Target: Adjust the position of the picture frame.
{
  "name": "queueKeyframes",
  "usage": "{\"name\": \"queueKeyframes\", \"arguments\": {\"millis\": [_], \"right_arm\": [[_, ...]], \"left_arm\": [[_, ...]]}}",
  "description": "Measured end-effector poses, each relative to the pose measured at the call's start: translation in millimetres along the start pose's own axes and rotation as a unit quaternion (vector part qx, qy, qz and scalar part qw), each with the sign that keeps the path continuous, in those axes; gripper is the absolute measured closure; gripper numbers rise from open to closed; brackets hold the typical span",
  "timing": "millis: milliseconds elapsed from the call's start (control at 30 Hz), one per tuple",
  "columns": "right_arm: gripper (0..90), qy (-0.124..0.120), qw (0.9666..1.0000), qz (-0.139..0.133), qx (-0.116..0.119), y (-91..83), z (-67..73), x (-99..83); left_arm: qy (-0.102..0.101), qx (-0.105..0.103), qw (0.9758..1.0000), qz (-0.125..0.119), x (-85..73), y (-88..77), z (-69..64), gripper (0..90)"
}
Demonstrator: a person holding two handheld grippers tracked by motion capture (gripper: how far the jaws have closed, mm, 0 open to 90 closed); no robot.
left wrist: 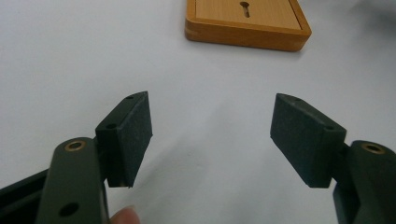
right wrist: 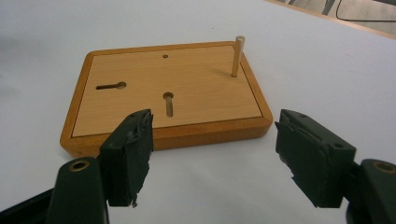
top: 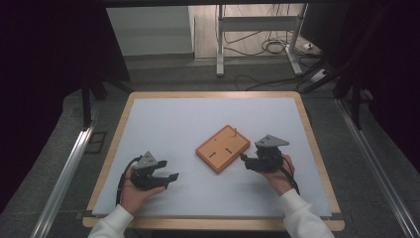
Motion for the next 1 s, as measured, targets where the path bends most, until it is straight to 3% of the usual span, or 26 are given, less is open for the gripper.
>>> {"name": "queueKeyframes", "arguments": {"millis": [367, 767, 900, 1000], "right_arm": [[29.3, -0.004, 1.0000, 0.005, 0.003, 28.9, 7.5, 15.1], [33.0, 0.002, 1.0000, -0.002, 0.005, 46.4, 10.9, 35.4], [34.6, -0.007, 0.9999, 0.011, -0.010, 61.9, 6.2, 39.5], [36.9, -0.003, 0.9998, 0.020, -0.007, 71.7, 3.4, 38.1]], "left_arm": [[0.000, -0.002, 1.0000, -0.002, 0.3, -0.9, -0.7, 29.3], [0.001, -0.002, 1.0000, -0.003, 0.4, -1.6, -0.6, 29.3], [0.002, -0.002, 1.0000, -0.004, 0.3, -1.8, -0.5, 29.3], [0.003, -0.003, 1.0000, -0.005, 0.3, -2.7, -0.2, 29.3]]}}
Point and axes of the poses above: each handheld gripper's, and its own axes: y roughly forward along the jaws, x roughly out of its top, z roughly to its left, the point moved 10 cm from there along y, roughly forward along the jaws, and after that the axes turned 13 degrees about y, right-handed, at the moved point
